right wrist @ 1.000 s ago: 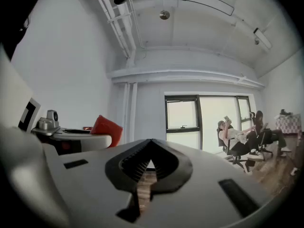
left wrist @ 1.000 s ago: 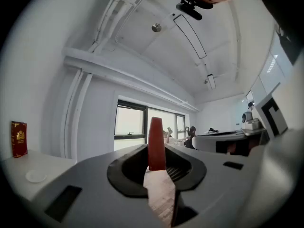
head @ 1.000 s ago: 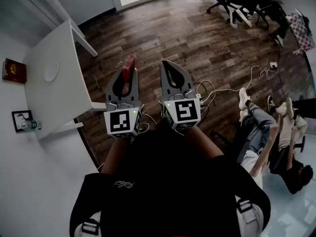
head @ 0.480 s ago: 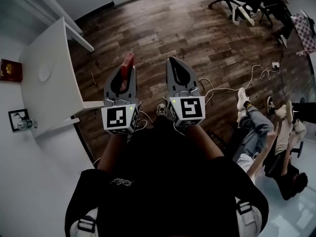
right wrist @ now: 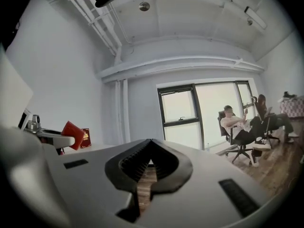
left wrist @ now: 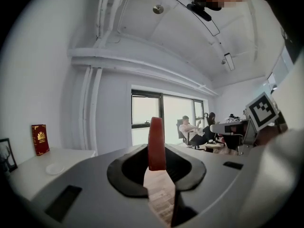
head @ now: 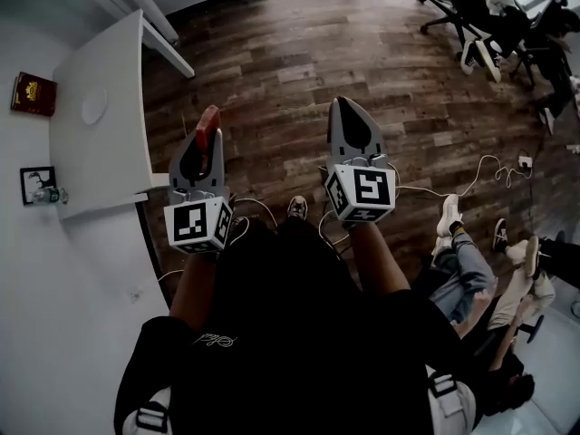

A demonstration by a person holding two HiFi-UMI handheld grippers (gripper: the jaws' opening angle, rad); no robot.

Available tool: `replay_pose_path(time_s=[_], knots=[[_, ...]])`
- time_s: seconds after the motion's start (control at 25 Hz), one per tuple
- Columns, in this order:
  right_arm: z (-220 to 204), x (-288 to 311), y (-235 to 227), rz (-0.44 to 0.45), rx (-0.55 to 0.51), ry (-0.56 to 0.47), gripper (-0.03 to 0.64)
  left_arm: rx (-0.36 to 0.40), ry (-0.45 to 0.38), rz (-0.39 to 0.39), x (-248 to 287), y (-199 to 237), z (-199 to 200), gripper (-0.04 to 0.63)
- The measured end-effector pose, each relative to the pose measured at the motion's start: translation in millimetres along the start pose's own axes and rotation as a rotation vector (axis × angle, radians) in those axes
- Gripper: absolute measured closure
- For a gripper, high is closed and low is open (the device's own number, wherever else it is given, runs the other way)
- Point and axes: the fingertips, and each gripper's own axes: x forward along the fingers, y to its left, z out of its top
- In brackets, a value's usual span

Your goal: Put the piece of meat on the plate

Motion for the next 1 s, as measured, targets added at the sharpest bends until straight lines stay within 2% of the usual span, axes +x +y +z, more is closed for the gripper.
replay_pose_path(time_s=[0.36, 0.6, 1.0], knots=[[-22, 34, 12, 0.074, -0.004, 0.053, 0.595, -0.001, 0.037, 0.055, 18, 24, -11, 0.508], [-27, 67, 8, 0.052, -0.095, 0.083, 0.595, -0.022, 0.027, 0.016, 55, 36, -19, 0.508], [-16, 159, 34, 0.114, -0.147, 0.114, 0.595, -0.088, 0.038, 0.016, 119, 87, -26, 0.508]])
